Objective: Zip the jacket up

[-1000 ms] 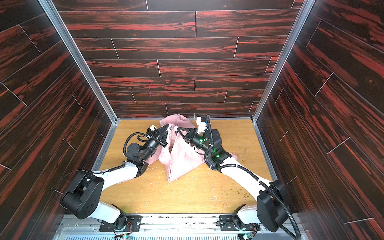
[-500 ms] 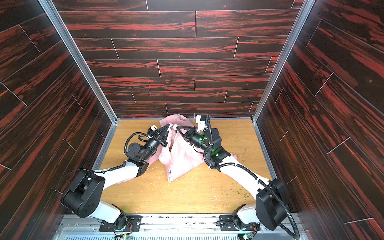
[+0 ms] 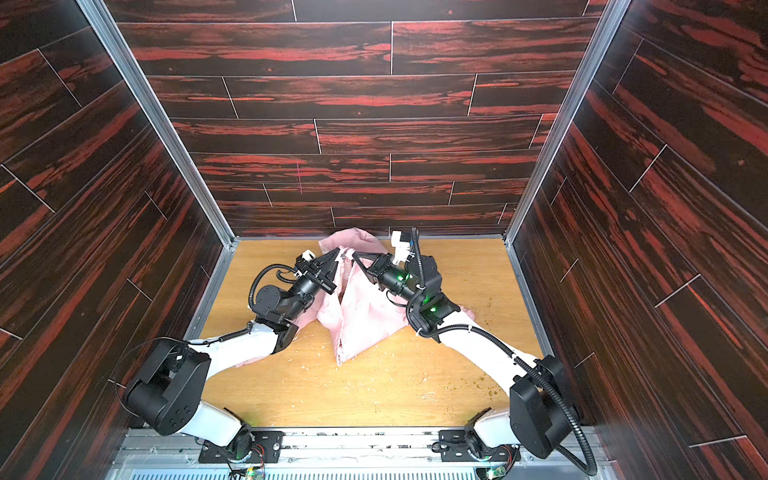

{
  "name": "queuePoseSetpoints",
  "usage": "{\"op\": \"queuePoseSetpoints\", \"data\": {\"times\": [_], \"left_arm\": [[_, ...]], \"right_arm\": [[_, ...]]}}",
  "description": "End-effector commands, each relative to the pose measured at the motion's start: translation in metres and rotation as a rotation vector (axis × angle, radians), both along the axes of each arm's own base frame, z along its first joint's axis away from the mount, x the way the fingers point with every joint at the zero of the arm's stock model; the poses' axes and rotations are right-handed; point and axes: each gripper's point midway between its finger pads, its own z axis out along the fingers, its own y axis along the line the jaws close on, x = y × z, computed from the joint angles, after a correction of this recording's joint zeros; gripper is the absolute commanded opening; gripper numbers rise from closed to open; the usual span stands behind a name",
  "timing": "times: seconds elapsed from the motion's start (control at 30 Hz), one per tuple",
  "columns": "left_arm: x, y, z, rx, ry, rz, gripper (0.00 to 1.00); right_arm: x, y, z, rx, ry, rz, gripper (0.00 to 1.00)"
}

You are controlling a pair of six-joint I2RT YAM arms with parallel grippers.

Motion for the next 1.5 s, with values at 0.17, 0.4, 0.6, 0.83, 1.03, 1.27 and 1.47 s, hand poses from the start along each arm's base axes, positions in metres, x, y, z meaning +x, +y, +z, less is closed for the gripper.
{"op": "queuePoseSetpoints", "data": {"times": [0.17, 0.4, 0.6, 0.83, 1.03, 1.27, 1.47], "left_arm": [[-0.0113, 0.0019, 0.0304, -0.113, -0.027, -0.064, 0.0], [-0.0092, -0.0004, 0.029, -0.112, -0.023, -0.067, 0.0], [-0.0089, -0.0019, 0.0301, -0.114, -0.025, -0.068, 0.0], [-0.0083, 0.0003, 0.0293, -0.117, -0.022, -0.055, 0.0], [-0.0072, 0.0027, 0.0264, -0.12, -0.014, -0.04, 0.0], [-0.0064, 0.0033, 0.025, -0.12, -0.01, -0.035, 0.0], [-0.0064, 0.0043, 0.0242, -0.12, -0.009, -0.028, 0.0]], "right_arm": [[0.0115, -0.004, 0.0166, 0.038, -0.027, -0.033, 0.0], [0.0093, 0.0021, 0.0157, 0.032, -0.024, 0.0, 0.0], [0.0105, 0.0022, 0.0109, 0.023, -0.01, -0.003, 0.0], [0.0093, 0.0001, 0.0108, 0.026, -0.012, -0.008, 0.0], [0.0062, -0.005, 0.0156, 0.033, -0.027, -0.021, 0.0], [0.0041, -0.0058, 0.0172, 0.035, -0.031, -0.018, 0.0], [0.0032, -0.0055, 0.0192, 0.038, -0.037, -0.011, 0.0]]}}
